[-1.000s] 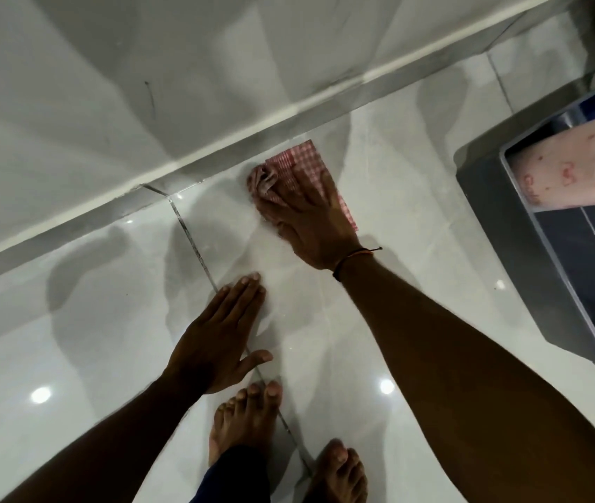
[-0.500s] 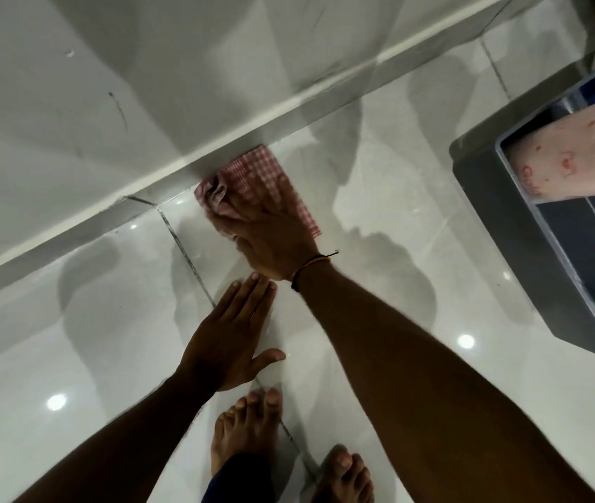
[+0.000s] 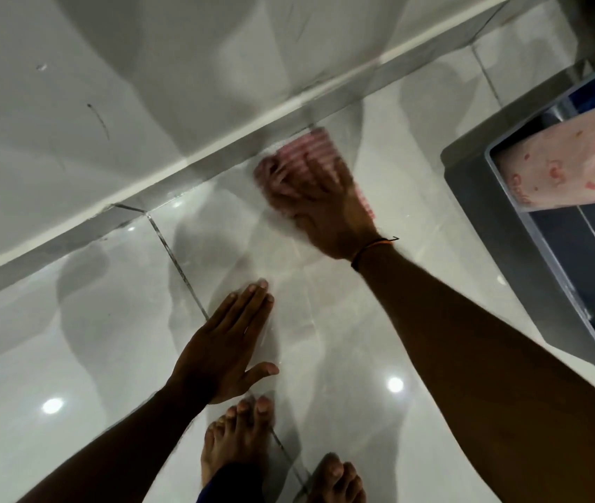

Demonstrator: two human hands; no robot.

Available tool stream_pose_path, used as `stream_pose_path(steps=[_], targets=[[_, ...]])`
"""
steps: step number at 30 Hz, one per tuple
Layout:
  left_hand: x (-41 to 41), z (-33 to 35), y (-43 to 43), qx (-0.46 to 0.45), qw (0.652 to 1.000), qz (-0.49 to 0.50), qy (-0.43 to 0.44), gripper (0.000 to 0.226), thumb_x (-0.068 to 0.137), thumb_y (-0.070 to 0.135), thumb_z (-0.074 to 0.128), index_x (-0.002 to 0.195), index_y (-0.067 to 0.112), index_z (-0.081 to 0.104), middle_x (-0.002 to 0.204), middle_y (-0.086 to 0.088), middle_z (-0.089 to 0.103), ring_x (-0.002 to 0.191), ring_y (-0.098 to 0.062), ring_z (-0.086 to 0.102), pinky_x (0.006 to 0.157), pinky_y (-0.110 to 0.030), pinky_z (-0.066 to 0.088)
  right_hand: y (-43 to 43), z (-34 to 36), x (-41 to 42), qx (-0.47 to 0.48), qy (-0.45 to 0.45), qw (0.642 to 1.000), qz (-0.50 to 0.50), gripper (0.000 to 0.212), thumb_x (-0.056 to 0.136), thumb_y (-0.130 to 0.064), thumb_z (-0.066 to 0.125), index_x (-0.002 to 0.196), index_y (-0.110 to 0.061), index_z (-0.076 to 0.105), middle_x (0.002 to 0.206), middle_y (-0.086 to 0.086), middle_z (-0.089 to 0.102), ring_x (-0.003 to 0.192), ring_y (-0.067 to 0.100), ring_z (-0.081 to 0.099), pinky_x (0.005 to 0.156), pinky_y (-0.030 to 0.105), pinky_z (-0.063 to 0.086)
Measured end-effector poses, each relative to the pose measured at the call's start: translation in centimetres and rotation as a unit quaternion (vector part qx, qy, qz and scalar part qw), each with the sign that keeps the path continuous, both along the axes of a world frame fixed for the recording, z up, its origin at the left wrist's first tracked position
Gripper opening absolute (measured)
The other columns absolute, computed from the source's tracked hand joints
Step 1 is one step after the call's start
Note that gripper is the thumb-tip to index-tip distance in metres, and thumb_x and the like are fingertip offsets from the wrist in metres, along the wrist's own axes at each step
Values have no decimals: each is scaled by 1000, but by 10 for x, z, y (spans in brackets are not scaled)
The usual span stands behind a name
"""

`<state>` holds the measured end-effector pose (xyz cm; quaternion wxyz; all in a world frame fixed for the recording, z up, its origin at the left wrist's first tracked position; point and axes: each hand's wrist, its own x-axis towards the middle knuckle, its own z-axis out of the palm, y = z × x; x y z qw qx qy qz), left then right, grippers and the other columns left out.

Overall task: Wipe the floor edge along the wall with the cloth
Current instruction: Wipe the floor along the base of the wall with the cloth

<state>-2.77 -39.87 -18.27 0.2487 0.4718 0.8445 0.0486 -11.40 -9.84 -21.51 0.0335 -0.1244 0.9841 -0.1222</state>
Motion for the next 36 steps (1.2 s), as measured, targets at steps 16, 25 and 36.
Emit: stream_pose_path(steps=[16, 25, 36], targets=[[-4, -2, 11, 19, 999, -18, -23, 103, 100, 76, 40, 166, 0, 18, 176, -23, 13, 163, -38, 12, 127, -57, 29, -15, 5, 7, -4, 24, 995, 99, 54, 104, -28, 52, 157, -38, 44, 166, 2, 42, 156, 36, 33, 128, 60, 20], [-8, -6, 17, 29, 999, -10, -19, 105, 99, 79, 38, 167, 2, 17, 177, -20, 10, 164, -35, 12, 126, -51, 23, 115, 13, -50, -18, -134, 936, -326, 59, 108, -45, 33, 165, -44, 17, 177, -4, 12, 162, 41, 5, 126, 70, 2], [-14, -5, 11, 45, 999, -25, -11, 104, 99, 79, 37, 166, 2, 22, 177, -19, 15, 164, -35, 15, 127, -47, 20, 125, 25, -90, -138, -126, 834, -518, 61, 111, -36, 32, 168, -32, 8, 178, 4, -2, 161, 44, -12, 126, 67, -12]])
